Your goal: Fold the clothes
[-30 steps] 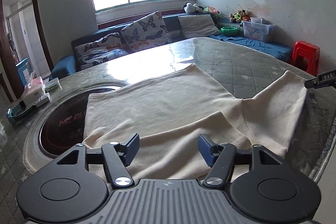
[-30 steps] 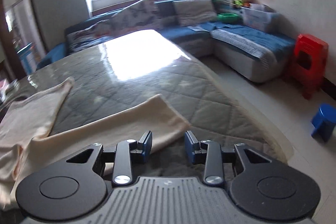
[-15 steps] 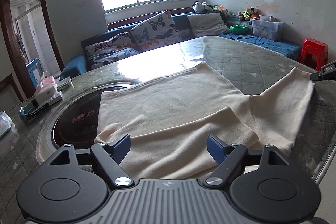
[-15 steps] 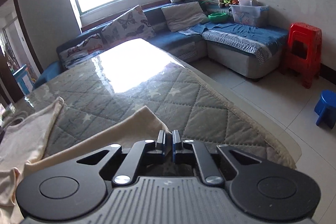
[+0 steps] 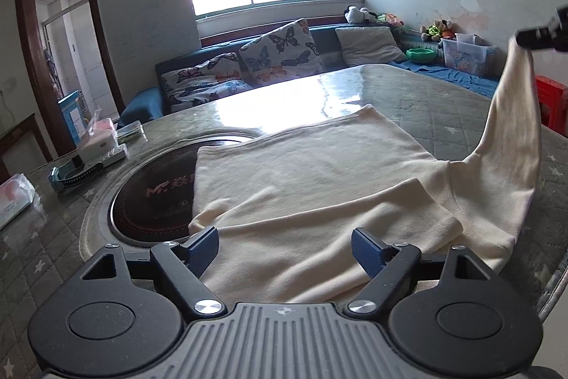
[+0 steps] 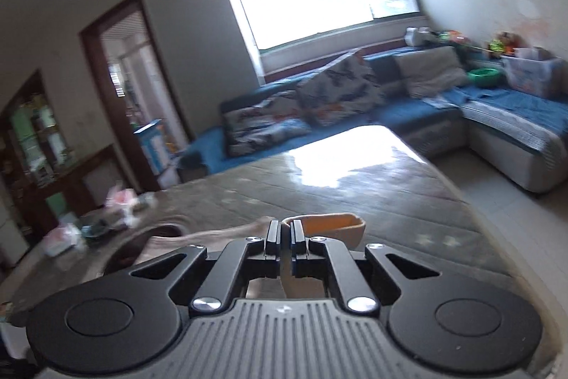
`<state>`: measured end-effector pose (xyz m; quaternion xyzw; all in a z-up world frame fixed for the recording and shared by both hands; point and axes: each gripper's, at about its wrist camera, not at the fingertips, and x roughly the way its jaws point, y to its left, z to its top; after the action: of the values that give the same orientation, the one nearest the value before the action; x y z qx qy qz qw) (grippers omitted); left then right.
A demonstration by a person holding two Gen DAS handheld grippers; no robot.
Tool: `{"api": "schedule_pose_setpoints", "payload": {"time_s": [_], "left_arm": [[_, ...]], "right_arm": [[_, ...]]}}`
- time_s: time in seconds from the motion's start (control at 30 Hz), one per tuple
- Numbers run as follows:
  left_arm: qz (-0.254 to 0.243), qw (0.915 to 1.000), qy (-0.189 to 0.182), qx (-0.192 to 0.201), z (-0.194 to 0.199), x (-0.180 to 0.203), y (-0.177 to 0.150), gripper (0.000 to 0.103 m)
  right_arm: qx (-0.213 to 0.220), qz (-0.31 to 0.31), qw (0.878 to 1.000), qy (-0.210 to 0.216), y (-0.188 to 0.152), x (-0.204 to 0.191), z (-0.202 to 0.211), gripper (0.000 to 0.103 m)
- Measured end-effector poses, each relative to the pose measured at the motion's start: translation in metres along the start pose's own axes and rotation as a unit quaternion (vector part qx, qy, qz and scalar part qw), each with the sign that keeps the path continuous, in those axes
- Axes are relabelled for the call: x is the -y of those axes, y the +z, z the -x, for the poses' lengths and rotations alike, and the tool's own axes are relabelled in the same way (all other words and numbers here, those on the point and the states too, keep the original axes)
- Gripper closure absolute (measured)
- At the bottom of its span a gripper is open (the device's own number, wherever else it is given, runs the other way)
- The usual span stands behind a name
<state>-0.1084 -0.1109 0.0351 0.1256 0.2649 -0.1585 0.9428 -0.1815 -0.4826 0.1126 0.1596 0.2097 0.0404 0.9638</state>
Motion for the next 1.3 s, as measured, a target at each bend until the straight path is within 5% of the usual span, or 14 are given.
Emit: {"api": "schedule_pose_setpoints", "payload": {"time_s": [0.33,0.73,0.97,1.3], "left_arm": [[0.040,0.9990,0.016,0.009,0.014,-0.035,-0.018,0.017],[0.077,0.9962,0.040,0.006,0.027,-0.068,-0.038,0.017],[0.082,0.9955,0.044,0.016,0.034,-0.072,-0.035,0.019],[0.061,0.9981,-0.002,-0.001,0.004,-0.050,-0.016,0.049]], "right_arm": [[-0.016,0.067,0.989,0.132,0.022,-0.111,-0.039,0.099],[-0.142,0.142,0.956,0.213,-0.050,-0.224,-0.119,0.095],[-0.151,0.173,0.952,0.203,-0.052,-0.212,-0.107,0.093],[-0.224,0.220,0.945,0.095,-0.078,-0.126,-0.084,0.088]]}}
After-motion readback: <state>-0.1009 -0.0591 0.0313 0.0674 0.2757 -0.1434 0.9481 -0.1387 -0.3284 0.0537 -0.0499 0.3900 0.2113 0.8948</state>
